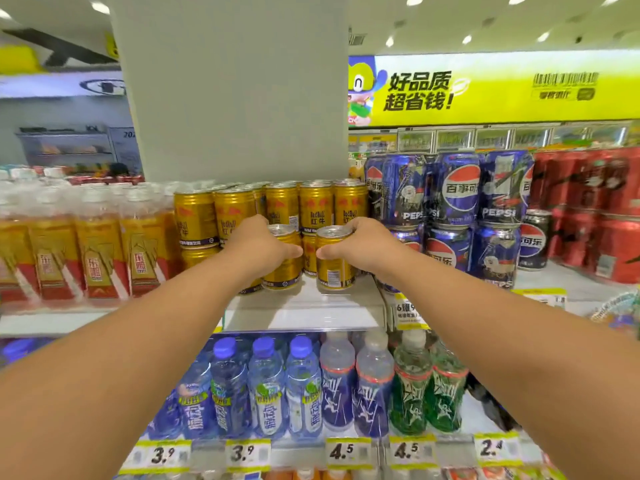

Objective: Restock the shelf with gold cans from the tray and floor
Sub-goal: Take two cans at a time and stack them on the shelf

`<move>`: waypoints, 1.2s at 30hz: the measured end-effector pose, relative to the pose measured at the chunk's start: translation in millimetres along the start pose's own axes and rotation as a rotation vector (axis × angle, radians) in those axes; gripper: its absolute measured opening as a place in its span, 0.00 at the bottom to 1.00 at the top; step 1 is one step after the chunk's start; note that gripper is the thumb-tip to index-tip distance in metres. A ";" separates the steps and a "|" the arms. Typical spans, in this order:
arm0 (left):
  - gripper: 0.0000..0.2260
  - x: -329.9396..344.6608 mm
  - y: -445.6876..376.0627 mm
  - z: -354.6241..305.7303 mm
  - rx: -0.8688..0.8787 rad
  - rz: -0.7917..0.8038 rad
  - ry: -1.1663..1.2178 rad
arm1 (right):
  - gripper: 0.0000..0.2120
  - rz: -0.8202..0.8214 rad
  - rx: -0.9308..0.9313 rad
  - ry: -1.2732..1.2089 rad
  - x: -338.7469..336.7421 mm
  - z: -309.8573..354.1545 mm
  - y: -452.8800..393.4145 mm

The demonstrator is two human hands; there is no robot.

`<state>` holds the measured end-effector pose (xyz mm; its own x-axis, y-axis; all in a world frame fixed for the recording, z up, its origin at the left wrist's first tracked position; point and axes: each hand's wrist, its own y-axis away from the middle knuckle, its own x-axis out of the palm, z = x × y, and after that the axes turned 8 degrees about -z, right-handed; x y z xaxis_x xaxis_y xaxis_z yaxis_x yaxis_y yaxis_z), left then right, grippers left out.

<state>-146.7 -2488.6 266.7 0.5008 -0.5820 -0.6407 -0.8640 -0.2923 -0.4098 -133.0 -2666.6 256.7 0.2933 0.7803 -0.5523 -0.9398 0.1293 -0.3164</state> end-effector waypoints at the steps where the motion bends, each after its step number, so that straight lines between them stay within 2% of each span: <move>1: 0.33 3.4 -1.9 1.5 0.008 0.008 -0.005 | 0.33 0.002 0.006 -0.006 3.0 -0.4 -2.0; 4: 0.31 12.7 -7.9 4.6 0.026 0.012 -0.022 | 0.29 0.010 0.015 -0.013 9.5 0.9 -5.2; 10: 0.31 26.3 -6.4 4.8 0.049 -0.013 -0.059 | 0.31 0.016 0.027 -0.020 24.1 -0.6 -8.1; 15: 0.29 39.3 -6.4 14.1 0.061 -0.021 -0.023 | 0.15 0.061 0.019 -0.093 23.5 -4.4 -3.7; 20: 0.28 45.7 1.3 19.3 0.145 -0.099 0.009 | 0.14 0.066 -0.014 -0.106 25.7 -7.1 -0.6; 24: 0.32 45.4 9.5 23.5 0.250 -0.156 -0.015 | 0.12 0.074 -0.037 -0.099 25.7 -8.4 2.5; 26: 0.34 41.0 11.4 23.7 0.280 -0.169 -0.054 | 0.16 0.070 -0.034 -0.100 25.7 -9.1 4.2; 28: 0.33 34.2 16.3 23.3 0.313 -0.166 -0.084 | 0.20 0.058 -0.045 -0.079 25.2 -9.3 8.3; 32: 0.30 19.7 31.2 26.2 0.394 -0.128 -0.132 | 0.12 0.038 -0.050 0.030 19.9 -12.3 18.1; 36: 0.24 6.6 45.2 38.7 0.437 -0.124 -0.145 | 0.15 0.026 -0.079 0.180 18.9 -13.7 27.3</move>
<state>-180.5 -2476.2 218.8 0.6276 -0.4416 -0.6411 -0.7103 0.0123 -0.7038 -150.7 -2656.7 227.0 0.3026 0.6601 -0.6875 -0.9328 0.0571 -0.3558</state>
